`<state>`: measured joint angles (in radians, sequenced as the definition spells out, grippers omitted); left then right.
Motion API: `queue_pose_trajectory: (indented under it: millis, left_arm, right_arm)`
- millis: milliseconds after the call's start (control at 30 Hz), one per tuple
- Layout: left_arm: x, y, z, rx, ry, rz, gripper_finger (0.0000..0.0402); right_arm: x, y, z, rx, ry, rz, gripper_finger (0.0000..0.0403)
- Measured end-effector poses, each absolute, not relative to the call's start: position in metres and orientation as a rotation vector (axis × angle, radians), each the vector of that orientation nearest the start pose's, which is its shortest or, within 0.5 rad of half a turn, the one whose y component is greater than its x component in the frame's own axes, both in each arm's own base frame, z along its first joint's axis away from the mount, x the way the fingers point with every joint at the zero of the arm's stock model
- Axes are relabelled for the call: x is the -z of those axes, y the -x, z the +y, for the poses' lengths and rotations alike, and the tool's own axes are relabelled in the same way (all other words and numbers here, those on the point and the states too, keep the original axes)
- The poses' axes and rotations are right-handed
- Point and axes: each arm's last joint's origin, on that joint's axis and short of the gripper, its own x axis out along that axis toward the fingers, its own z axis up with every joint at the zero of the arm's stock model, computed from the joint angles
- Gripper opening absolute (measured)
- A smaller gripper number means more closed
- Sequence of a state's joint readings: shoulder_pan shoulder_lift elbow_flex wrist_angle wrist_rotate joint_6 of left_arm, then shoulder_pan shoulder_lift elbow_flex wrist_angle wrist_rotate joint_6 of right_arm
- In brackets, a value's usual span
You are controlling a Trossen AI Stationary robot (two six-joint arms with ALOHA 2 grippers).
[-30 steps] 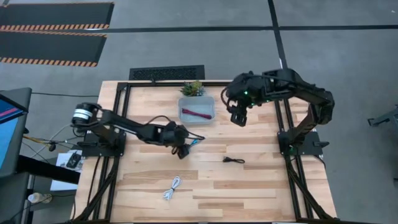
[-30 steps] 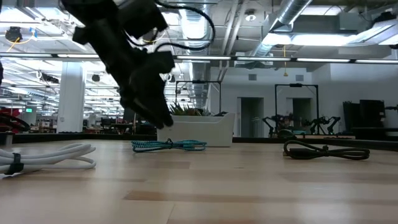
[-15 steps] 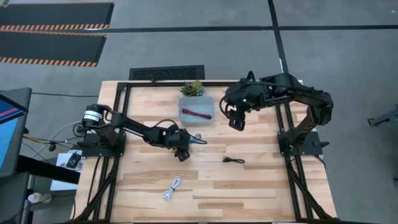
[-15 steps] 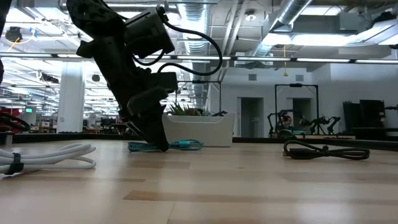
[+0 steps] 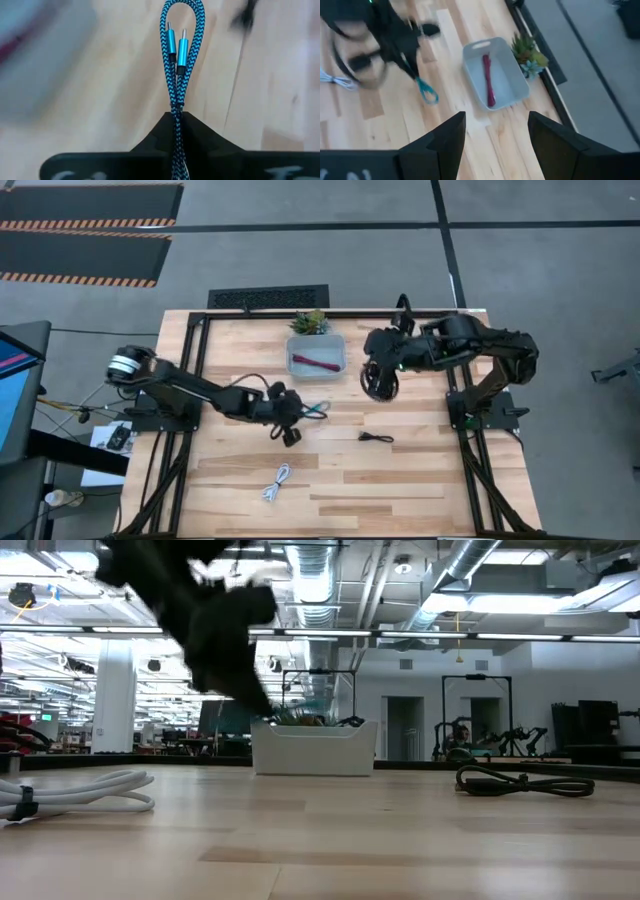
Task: Pick and place USB-C Cables
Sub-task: Put the blue charger cable into the gray bin
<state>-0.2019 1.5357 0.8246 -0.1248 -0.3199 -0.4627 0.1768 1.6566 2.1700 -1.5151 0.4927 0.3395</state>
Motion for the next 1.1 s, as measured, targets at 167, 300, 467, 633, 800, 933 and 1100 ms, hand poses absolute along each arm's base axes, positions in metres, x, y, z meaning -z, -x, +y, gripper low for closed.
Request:
queue_pose_trajectory:
  millis: [167, 300, 467, 633, 800, 933, 1100]
  left_arm:
    - [-0.242, -0.27, -0.051, -0.297, 0.199, 0.541, 0.0005]
    - [-0.279, -0.246, -0.05, -0.279, 0.184, 0.392, 0.0005]
    - [-0.305, -0.227, -0.05, -0.243, 0.185, 0.276, 0.0005]
    - [-0.311, -0.227, -0.052, -0.197, 0.177, 0.225, 0.0005]
    - [-0.311, -0.237, -0.057, -0.159, 0.141, 0.185, 0.0005]
    - [-0.309, -0.247, -0.06, -0.123, 0.109, 0.153, 0.0005]
    - [-0.307, -0.26, -0.062, -0.123, 0.066, 0.1, 0.0005]
  right_arm:
    - [-0.454, -0.262, 0.058, 0.518, 0.059, 0.856, 0.0237]
    - [-0.427, -0.245, 0.074, 0.593, 0.074, 0.824, 0.0237]
    - [-0.365, -0.228, 0.086, 0.665, -0.029, 0.691, 0.0237]
    - [-0.302, -0.241, 0.086, 0.545, -0.17, 0.43, 0.0237]
    - [-0.271, -0.269, 0.069, 0.327, -0.216, 0.128, 0.0237]
    - [-0.273, -0.291, 0.054, 0.176, -0.177, -0.04, 0.0238]
    - [-0.283, -0.319, 0.043, 0.129, -0.112, -0.071, 0.0252]
